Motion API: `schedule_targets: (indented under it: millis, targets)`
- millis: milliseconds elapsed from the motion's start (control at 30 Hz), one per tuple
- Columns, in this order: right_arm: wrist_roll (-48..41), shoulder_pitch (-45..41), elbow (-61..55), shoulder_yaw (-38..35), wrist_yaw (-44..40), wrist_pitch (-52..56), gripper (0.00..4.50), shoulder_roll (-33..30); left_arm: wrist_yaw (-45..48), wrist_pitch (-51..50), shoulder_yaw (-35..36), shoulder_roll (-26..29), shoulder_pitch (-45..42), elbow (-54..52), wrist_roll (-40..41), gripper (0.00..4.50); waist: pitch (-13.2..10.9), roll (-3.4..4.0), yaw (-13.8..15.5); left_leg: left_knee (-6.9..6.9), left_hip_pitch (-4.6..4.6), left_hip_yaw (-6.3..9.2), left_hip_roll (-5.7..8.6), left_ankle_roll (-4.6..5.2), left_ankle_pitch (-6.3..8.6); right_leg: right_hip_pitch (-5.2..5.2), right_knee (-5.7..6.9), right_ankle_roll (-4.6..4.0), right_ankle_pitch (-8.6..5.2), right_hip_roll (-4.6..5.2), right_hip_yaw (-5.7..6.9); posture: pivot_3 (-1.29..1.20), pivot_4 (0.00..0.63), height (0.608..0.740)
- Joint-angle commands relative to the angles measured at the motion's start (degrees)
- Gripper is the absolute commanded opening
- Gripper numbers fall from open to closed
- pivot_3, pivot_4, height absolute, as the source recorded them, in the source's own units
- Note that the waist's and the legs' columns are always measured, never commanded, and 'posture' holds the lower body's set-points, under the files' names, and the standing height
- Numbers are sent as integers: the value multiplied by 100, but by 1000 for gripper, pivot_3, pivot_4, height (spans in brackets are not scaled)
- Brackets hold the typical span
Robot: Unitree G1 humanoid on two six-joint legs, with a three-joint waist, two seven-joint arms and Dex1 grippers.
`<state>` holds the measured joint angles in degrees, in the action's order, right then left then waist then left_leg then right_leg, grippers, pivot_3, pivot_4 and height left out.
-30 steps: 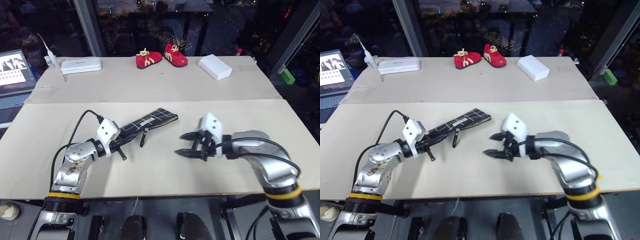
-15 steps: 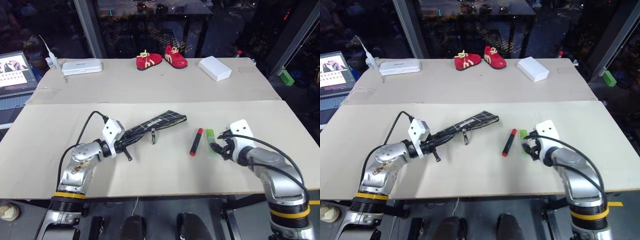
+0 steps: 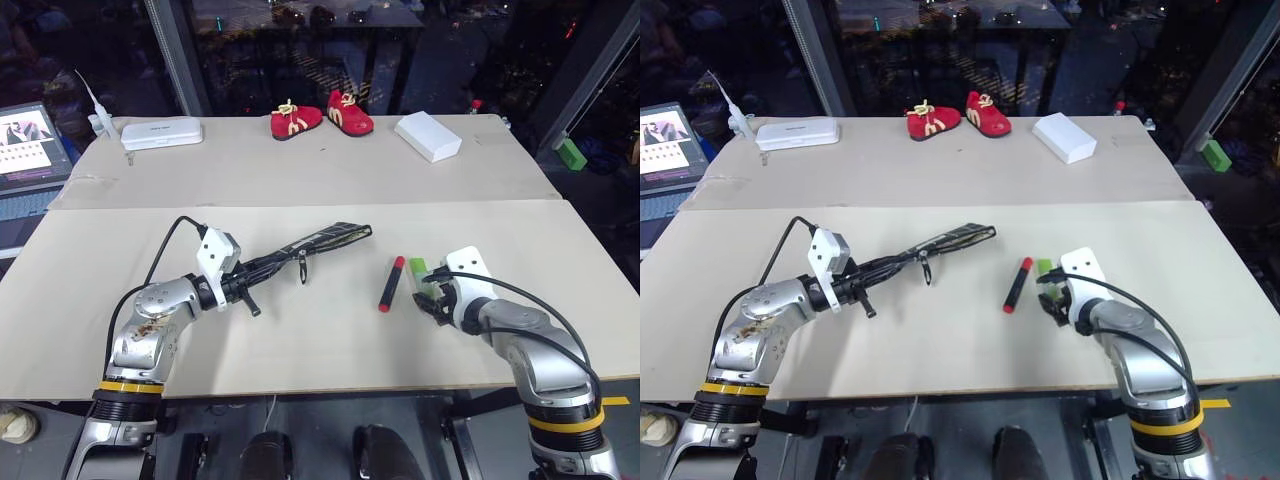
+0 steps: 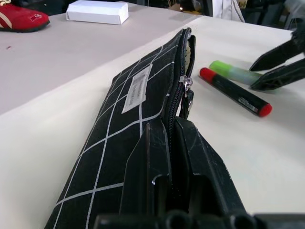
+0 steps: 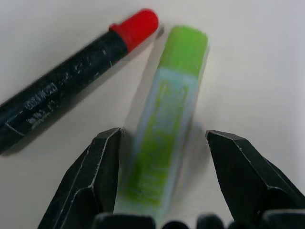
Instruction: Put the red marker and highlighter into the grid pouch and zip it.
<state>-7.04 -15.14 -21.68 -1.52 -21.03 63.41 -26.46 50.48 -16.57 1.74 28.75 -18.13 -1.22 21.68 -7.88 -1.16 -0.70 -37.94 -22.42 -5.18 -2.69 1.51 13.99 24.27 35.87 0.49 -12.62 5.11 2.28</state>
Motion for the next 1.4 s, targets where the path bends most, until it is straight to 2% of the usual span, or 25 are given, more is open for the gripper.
schedule_targets:
  millis: [33,67,100,200,267,300,567,700,833,1033,1167,1300,1400]
  targets:
    - [70,74,265,53,118,-216,3181,1,-61,22,118,60,-4,-251,52,0,3,-6,-5,0,3,0,0,0,0,-3,-1,0,0,0,0,0,150,740]
    - [96,80,338,46,148,-264,3181,-13,-71,26,123,66,13,-267,53,0,5,-9,-8,0,7,0,0,0,0,-7,-1,0,0,0,-1,0,150,740]
    - [103,84,388,32,165,-297,2673,-22,-78,30,127,71,29,-284,54,0,6,-11,-8,0,10,0,0,0,0,-10,-1,0,0,0,-2,0,150,740]
    - [105,87,466,-42,230,-362,1837,-9,-93,42,131,86,62,-322,50,0,7,-13,-2,0,13,0,0,0,0,-12,-1,1,0,1,-3,0,150,740]
    - [85,80,470,-82,260,-387,1103,16,-98,57,128,97,72,-338,38,0,11,-20,5,0,12,0,0,0,0,-12,-2,1,-1,1,-3,0,150,740]
    - [55,77,464,-98,257,-392,1034,29,-99,60,127,102,74,-345,38,0,13,-23,9,0,11,1,0,0,0,-12,-2,1,0,1,-2,0,150,740]
    - [84,35,520,-202,473,-346,1035,128,-97,79,114,137,47,-340,42,0,13,-24,8,0,10,1,0,0,0,-11,-4,0,0,2,-2,0,150,740]
    - [-66,-313,501,-522,571,-559,1034,313,-61,72,110,162,11,-303,49,0,12,-24,5,0,9,1,0,0,0,-11,-5,0,0,3,-2,0,150,740]
    - [-186,-618,396,-428,27,-1599,1034,43,-34,69,88,174,-31,-255,45,0,9,-21,-2,2,-4,1,0,1,1,6,-4,1,-1,0,-3,0,150,740]
    - [122,-897,518,238,-1331,-3478,1034,-1115,10,56,94,189,-38,-250,56,0,3,-19,-3,2,-9,1,2,7,5,6,-12,5,-3,2,-1,0,150,740]
    - [705,-1142,732,906,-2168,-4852,1034,-1859,11,64,101,183,-43,-240,60,0,1,-21,-5,3,-9,1,1,8,5,5,-13,5,-3,2,1,0,150,740]
    - [1470,-1549,1184,1519,-2444,-5963,1034,-2145,-2,67,83,158,15,-300,65,0,-1,-22,-10,2,-4,-5,3,8,4,5,-12,5,-3,4,-5,0,150,740]
    - [1646,-1790,1473,1642,-2458,-6220,1034,-2013,-16,61,78,150,28,-325,66,0,-1,-22,-8,2,-2,-6,0,7,4,5,-10,5,-3,2,-4,0,150,740]
